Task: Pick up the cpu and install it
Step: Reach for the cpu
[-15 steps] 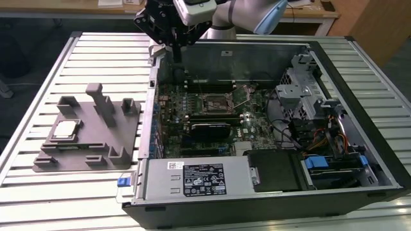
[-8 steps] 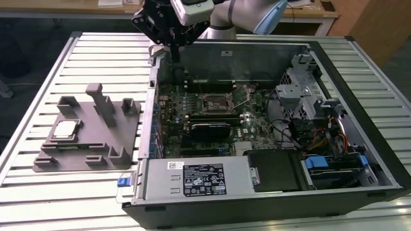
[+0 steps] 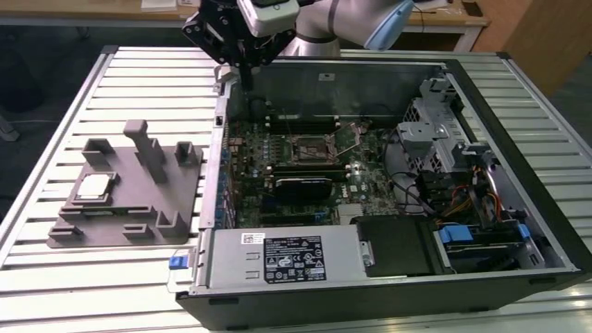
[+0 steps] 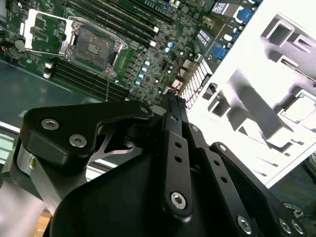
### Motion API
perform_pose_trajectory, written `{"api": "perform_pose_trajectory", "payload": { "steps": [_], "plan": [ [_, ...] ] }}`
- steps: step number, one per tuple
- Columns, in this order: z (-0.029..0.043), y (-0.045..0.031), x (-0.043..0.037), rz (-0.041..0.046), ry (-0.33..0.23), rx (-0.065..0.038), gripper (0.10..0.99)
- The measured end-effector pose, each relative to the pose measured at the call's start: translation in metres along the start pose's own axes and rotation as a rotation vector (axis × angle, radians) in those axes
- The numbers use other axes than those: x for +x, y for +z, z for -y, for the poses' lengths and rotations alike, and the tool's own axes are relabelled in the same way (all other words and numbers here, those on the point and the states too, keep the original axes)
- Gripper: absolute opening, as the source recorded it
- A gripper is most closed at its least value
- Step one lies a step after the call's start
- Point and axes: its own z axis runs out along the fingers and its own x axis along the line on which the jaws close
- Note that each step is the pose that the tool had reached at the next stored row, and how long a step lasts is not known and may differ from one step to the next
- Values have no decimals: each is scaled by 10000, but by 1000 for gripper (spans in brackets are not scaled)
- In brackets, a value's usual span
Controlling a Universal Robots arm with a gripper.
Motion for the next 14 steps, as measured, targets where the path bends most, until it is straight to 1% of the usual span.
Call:
{"api": "perform_pose_trajectory", "payload": {
  "steps": [12,14],
  "plan": [
    [24,-6,206,-2,0,-14,106],
    [30,-8,251,-2,-1,-19,106]
  ]
}}
